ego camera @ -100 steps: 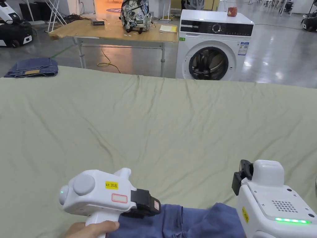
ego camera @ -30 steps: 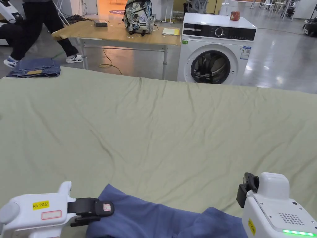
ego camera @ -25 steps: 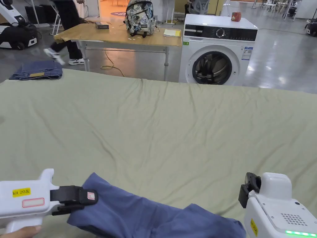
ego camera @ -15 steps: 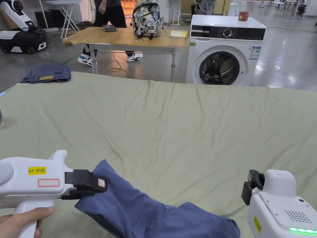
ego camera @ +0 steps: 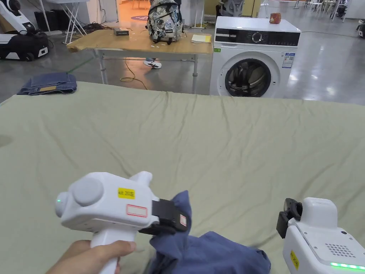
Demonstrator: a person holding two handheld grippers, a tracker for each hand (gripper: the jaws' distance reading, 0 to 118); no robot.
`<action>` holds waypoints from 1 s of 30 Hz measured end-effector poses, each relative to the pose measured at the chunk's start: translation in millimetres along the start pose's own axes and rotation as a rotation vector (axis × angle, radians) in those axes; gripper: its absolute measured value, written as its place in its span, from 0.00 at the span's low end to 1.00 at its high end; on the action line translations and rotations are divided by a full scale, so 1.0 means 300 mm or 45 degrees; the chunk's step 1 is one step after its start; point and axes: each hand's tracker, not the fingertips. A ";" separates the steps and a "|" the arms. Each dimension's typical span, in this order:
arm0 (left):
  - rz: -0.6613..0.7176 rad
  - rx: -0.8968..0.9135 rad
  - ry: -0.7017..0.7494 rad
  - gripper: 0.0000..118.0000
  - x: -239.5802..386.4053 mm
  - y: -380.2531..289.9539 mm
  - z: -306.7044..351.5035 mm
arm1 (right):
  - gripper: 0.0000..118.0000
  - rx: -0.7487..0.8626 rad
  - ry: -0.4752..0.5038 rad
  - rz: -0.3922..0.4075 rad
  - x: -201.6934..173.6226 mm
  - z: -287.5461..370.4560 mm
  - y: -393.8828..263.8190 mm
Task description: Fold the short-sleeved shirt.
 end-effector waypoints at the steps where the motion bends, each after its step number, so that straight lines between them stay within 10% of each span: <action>1: -0.006 -0.013 -0.004 0.02 0.016 -0.004 -0.025 | 0.00 0.000 -0.002 0.000 0.001 0.002 -0.001; 16: -0.023 -0.237 0.126 0.03 0.096 -0.124 -0.566 | 0.00 -0.023 -0.034 -0.007 0.045 0.011 -0.008; 21: 0.053 -0.253 -0.001 0.47 0.057 -0.132 -0.593 | 0.00 -0.029 -0.043 -0.002 0.059 0.017 -0.013; 30: -0.047 -0.154 -0.136 0.39 0.110 -0.079 -0.402 | 0.00 -0.023 -0.063 -0.001 0.092 0.037 -0.013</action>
